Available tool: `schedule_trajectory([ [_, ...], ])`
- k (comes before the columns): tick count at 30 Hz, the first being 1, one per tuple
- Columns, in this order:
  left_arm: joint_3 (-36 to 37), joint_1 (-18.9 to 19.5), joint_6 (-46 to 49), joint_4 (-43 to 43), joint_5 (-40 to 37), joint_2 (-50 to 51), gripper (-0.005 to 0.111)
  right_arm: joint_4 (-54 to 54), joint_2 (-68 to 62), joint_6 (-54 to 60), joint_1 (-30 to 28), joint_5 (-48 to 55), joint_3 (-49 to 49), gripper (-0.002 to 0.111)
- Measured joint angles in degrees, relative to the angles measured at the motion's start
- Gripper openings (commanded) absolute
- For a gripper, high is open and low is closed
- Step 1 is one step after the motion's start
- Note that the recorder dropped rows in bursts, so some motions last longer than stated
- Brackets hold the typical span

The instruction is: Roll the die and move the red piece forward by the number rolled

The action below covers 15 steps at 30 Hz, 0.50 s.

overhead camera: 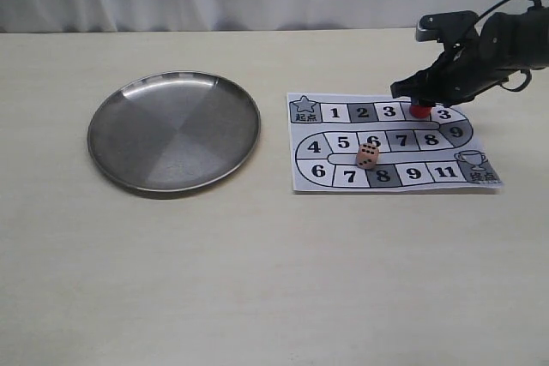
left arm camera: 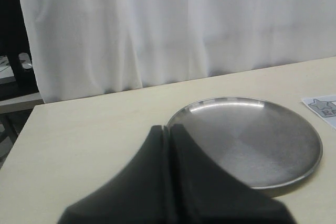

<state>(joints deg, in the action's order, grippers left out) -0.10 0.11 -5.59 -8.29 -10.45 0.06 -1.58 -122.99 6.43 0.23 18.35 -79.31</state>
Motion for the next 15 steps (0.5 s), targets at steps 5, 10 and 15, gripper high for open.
schedule_trajectory([
  [5, 0.0, 0.0, 0.0, 0.0, 0.0, 0.0, 0.000, 0.0, 0.0, 0.0, 0.0, 0.0, 0.0, 0.004],
  [10, 0.0, 0.0, 0.0, 0.0, 0.0, 0.0, 0.000, 0.0, 0.9, 0.0, 0.0, 1.2, 0.0, 0.004],
  [15, 0.0, 0.0, 0.0, 0.0, 0.0, 0.0, 0.000, 0.0, 6.7, 0.0, 0.0, 4.0, 0.0, 0.004],
])
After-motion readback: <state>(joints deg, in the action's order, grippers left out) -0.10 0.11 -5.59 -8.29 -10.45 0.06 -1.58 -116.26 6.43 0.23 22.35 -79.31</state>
